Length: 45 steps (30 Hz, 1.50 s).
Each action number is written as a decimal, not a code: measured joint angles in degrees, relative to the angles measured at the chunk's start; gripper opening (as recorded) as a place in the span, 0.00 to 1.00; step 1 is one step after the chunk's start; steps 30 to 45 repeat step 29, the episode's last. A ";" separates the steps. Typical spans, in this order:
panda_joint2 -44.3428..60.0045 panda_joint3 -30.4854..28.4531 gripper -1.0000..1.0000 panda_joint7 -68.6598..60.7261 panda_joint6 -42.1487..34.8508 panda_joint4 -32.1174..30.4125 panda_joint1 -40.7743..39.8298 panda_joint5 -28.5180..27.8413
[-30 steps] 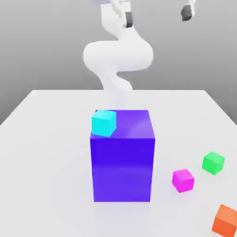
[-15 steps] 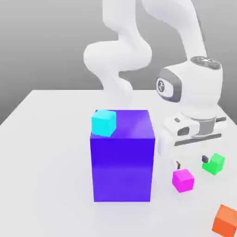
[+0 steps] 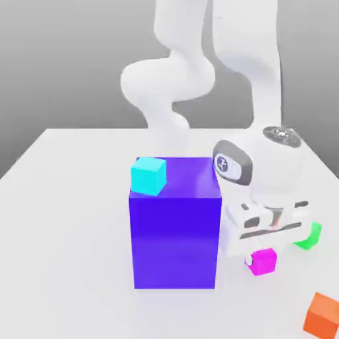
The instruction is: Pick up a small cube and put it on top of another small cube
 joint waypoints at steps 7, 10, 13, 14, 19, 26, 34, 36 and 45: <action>-11.50 5.58 0.00 -9.24 -9.77 -1.68 0.16 9.35; -13.20 7.54 0.00 -14.81 -12.20 -0.92 3.21 11.41; -14.71 8.93 0.00 -19.96 -14.50 -0.06 6.55 12.56; -15.21 9.32 0.00 -21.54 -15.26 0.23 7.72 12.75; -17.54 11.16 0.00 -28.68 -19.02 1.67 13.18 12.62; -6.33 8.26 1.00 -23.98 -9.23 2.68 15.13 3.57; -6.33 8.26 1.00 -23.98 -9.23 2.68 15.13 3.57; -6.33 8.26 1.00 -23.98 -9.23 2.68 15.13 3.57; -6.33 8.26 1.00 -23.98 -9.23 2.68 15.13 3.57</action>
